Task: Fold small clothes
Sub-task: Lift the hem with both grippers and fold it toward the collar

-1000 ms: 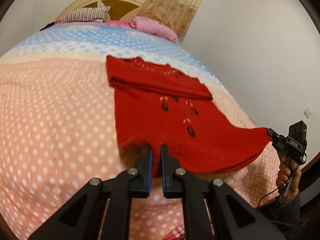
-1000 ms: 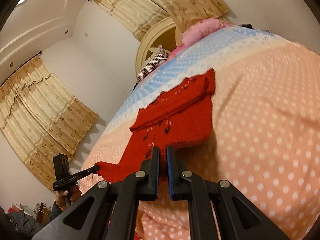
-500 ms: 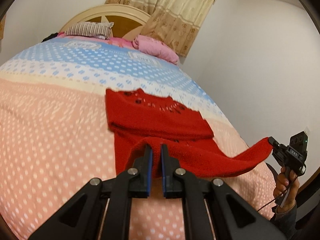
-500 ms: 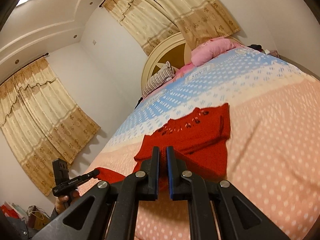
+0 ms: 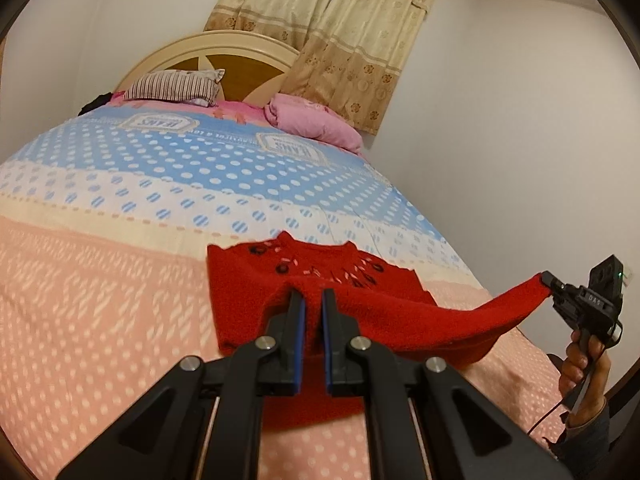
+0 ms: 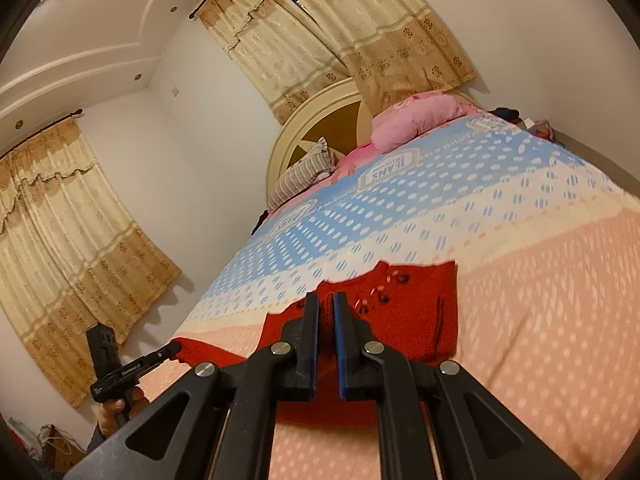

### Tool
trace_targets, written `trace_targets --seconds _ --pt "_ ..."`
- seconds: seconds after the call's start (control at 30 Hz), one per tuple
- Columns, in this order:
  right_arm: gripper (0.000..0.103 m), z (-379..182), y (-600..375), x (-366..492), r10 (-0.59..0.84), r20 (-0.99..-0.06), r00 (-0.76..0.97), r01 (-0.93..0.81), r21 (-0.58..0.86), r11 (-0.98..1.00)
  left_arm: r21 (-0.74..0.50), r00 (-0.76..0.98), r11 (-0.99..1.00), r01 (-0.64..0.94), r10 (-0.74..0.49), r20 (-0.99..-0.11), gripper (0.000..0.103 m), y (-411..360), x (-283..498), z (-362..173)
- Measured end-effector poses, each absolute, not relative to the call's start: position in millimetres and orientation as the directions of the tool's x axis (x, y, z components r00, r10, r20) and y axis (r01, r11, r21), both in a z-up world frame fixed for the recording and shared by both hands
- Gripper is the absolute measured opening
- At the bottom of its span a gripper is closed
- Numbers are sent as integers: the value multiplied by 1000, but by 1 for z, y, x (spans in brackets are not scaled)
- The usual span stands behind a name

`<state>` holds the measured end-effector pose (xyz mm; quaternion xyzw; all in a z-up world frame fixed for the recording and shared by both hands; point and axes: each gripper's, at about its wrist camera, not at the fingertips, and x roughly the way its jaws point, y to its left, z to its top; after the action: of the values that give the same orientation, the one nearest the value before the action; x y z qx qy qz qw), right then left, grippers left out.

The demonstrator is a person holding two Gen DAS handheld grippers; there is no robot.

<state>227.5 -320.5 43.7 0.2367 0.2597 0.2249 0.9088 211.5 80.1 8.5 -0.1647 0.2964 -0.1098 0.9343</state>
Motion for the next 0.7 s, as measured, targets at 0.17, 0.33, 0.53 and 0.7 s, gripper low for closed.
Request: trace_targets --seconds 0.17,0.33,0.53,0.7 --pt "7 41 -317 267 510 -395 764 -262 533 805 -353 792 930 99 -289 -538 8 83 246 4" --pt "7 29 -313 310 485 -436 759 -228 519 824 -330 772 940 90 -275 -573 8 85 282 -9" --pt "7 6 -308 358 434 -497 751 -177 482 858 -279 748 957 79 -242 -618 8 82 326 -32" --pt "7 -27 -302 399 397 -566 723 -127 456 881 -246 703 967 61 -216 -677 8 82 358 -67"
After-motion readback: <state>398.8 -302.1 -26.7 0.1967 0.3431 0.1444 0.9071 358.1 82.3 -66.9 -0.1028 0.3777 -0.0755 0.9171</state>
